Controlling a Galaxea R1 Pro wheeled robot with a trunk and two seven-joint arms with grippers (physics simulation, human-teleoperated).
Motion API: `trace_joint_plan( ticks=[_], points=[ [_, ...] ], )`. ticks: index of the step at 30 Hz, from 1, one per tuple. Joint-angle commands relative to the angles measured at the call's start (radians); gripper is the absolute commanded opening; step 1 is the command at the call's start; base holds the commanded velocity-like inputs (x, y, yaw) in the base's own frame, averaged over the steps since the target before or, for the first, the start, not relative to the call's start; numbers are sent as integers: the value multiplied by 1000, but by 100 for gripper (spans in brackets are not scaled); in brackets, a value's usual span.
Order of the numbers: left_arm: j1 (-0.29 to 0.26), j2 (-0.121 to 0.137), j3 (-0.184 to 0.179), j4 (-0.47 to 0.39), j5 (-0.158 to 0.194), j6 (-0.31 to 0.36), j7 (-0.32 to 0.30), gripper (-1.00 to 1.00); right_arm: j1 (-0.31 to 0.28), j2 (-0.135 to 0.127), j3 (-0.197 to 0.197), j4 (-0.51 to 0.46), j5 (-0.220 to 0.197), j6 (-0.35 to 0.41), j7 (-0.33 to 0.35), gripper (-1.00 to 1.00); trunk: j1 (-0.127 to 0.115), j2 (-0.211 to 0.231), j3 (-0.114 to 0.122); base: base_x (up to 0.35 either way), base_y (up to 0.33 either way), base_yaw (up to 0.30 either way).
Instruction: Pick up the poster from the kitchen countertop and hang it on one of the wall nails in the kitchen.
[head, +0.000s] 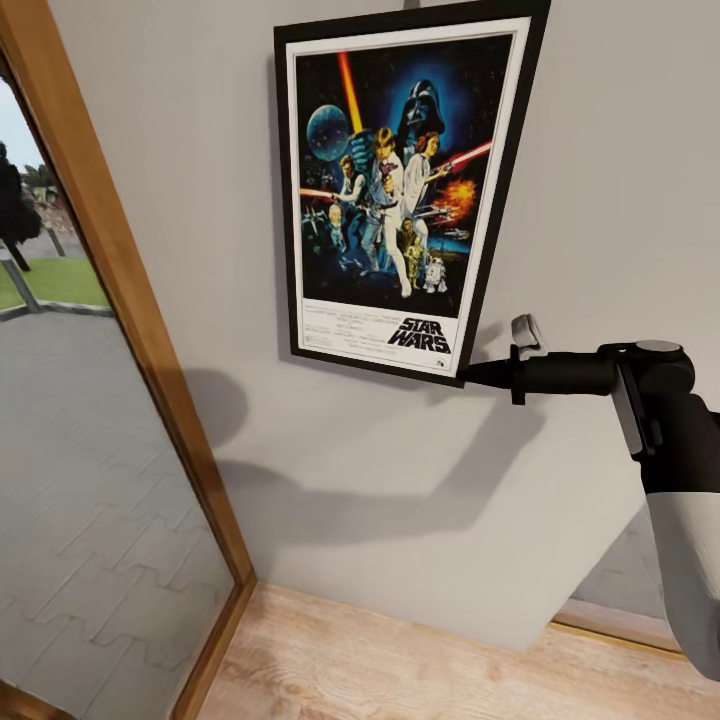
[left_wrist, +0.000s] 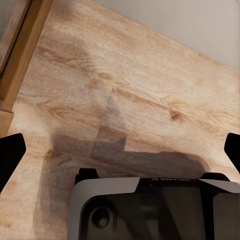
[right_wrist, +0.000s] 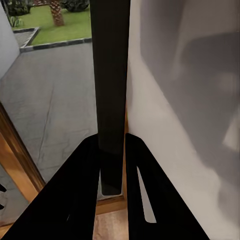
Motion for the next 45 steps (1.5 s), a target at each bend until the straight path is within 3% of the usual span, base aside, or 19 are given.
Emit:
trace_joint_plan(
  ticks=[1,45],
  points=[
    [0,-1,2,-2,0,9,-5,100,-1,0,0,0,-1,13,4,-100,1,-2,-2,23,0,0],
    [0,-8,7,-13,-2,4,-7,100,1,-5,-17,1,-6,20,9,-100,1,-2,-2,1,0,0]
  ],
)
